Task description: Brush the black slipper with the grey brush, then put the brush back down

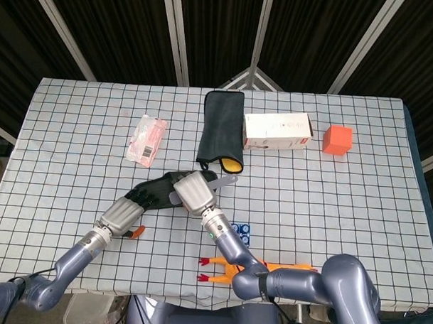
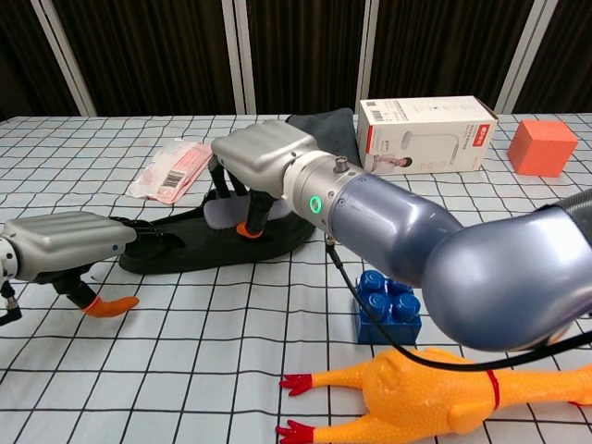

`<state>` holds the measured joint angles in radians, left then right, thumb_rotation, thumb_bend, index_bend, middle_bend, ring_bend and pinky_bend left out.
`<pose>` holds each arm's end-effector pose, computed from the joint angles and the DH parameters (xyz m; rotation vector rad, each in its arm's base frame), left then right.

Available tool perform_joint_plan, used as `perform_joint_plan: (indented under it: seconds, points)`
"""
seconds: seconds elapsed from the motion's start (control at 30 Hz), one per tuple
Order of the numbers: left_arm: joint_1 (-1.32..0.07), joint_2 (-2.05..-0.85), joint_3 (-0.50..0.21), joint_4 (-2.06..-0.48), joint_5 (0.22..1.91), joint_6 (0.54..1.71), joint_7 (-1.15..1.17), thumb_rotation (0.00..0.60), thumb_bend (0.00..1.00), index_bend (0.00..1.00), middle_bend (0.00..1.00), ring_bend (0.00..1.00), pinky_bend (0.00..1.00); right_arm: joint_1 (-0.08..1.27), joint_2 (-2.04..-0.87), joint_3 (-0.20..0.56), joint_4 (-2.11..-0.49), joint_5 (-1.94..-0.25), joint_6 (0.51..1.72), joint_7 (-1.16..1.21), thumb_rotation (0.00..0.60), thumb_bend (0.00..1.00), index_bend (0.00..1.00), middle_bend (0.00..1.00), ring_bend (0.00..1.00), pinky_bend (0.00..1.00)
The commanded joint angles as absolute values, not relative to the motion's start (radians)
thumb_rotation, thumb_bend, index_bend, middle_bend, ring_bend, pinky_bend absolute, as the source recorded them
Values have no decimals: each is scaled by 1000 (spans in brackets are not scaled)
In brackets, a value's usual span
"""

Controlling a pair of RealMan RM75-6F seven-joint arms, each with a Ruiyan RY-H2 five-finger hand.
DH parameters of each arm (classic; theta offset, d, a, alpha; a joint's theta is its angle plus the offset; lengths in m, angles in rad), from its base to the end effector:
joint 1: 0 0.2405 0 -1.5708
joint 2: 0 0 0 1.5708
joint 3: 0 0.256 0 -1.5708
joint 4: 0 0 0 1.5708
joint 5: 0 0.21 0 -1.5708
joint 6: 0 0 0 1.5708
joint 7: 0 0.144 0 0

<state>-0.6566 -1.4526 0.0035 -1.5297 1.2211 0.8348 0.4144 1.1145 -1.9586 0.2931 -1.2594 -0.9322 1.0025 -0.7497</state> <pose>-0.2080 0.2855 -0.0266 -2.1441 -0.8837 -0.6029 0.0160 -0.3441 -0.1125 2.0179 -0.6033 0.9954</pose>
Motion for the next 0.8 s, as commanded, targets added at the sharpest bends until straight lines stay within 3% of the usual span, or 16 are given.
perform_joint_plan:
  seconds: [0.03,0.8]
  points:
    - [-658,-1453,5,-1534,1222,836,417,469,585,0,72,5,76,1120,-1968,295,-1264,-933,1004,-756,600,744,700,544,516,567]
    - [-658,-1441,14,-1543,1209,851,424,462,586,0,72,5,76,1113,-1983,301,-1188,-911,977,-750,600,744,700,544,516,566]
